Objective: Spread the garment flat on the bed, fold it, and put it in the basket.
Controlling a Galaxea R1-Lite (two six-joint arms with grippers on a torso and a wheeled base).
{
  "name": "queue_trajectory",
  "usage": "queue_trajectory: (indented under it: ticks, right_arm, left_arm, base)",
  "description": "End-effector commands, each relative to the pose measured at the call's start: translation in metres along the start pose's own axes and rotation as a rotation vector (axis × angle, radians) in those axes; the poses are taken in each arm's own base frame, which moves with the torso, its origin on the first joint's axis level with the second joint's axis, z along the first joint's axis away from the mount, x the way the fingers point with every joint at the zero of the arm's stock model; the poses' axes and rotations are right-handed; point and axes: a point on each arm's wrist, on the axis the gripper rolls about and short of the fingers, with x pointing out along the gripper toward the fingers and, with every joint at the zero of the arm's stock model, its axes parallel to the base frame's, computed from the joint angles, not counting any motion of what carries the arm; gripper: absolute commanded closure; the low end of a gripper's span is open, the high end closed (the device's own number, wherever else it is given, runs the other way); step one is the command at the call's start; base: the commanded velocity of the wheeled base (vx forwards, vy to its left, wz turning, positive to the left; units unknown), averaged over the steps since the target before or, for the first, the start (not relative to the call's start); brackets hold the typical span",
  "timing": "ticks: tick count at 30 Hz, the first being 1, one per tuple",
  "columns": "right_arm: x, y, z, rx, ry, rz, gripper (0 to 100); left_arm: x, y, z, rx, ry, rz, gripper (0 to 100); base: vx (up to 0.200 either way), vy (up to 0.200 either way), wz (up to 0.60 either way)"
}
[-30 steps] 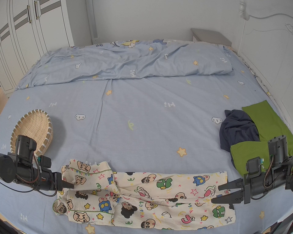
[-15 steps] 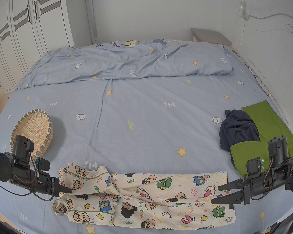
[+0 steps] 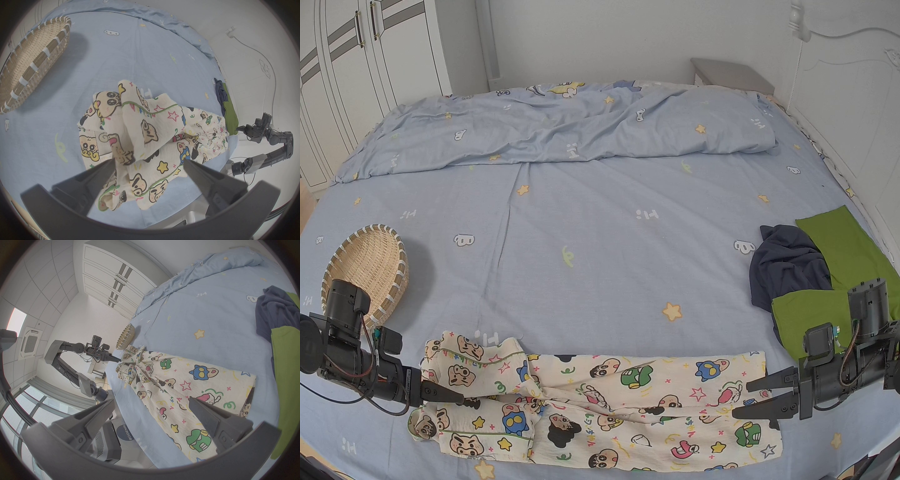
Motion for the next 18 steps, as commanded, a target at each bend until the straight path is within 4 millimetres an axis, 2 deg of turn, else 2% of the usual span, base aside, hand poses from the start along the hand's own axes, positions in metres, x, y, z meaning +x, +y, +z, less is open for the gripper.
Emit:
queue_trajectory:
  ticks: [1, 2, 3, 4, 6, 9, 13, 16, 18]
  right_arm:
    - [0.000, 0.000, 0.000, 0.001, 0.000, 0.000, 0]
    - [0.000, 0.000, 0.000, 0.001, 0.000, 0.000, 0]
    - [0.000, -0.001, 0.000, 0.002, -0.002, -0.002, 0]
    - [0.000, -0.001, 0.000, 0.002, -0.002, -0.002, 0]
    - [-0.001, -0.002, 0.001, 0.004, -0.008, -0.006, 0]
    - [-0.002, -0.002, 0.002, 0.006, -0.012, -0.009, 0]
    - [-0.003, -0.004, 0.003, 0.012, -0.022, -0.019, 0]
    - [-0.011, -0.013, 0.005, 0.046, -0.056, -0.060, 0]
    - [-0.014, -0.026, 0.003, 0.092, -0.065, -0.100, 0]
  left_arm:
    - [-0.018, -0.011, -0.007, 0.032, -0.041, 0.044, 0]
    - [-0.018, -0.011, -0.007, 0.032, -0.041, 0.044, 0]
    - [-0.031, -0.017, -0.010, 0.049, -0.070, 0.088, 0]
    - [-0.031, -0.017, -0.010, 0.049, -0.070, 0.088, 0]
    - [-0.044, -0.024, -0.011, 0.072, -0.111, 0.118, 0]
    - [-0.050, -0.027, -0.005, 0.083, -0.157, 0.119, 0]
    - [-0.052, -0.029, 0.003, 0.107, -0.212, 0.110, 0]
    - [-0.048, -0.035, 0.010, 0.107, -0.305, 0.033, 0]
    - [-0.043, -0.047, 0.014, 0.071, -0.347, -0.055, 0]
  base:
    - [0.000, 0.000, 0.00]
    - [0.000, 0.000, 0.00]
    - [0.000, 0.000, 0.00]
    - [0.000, 0.000, 0.00]
    - [0.000, 0.000, 0.00]
    - [0.000, 0.000, 0.00]
    - [0.000, 0.000, 0.00]
    - [0.000, 0.000, 0.00]
    - [0.000, 0.000, 0.00]
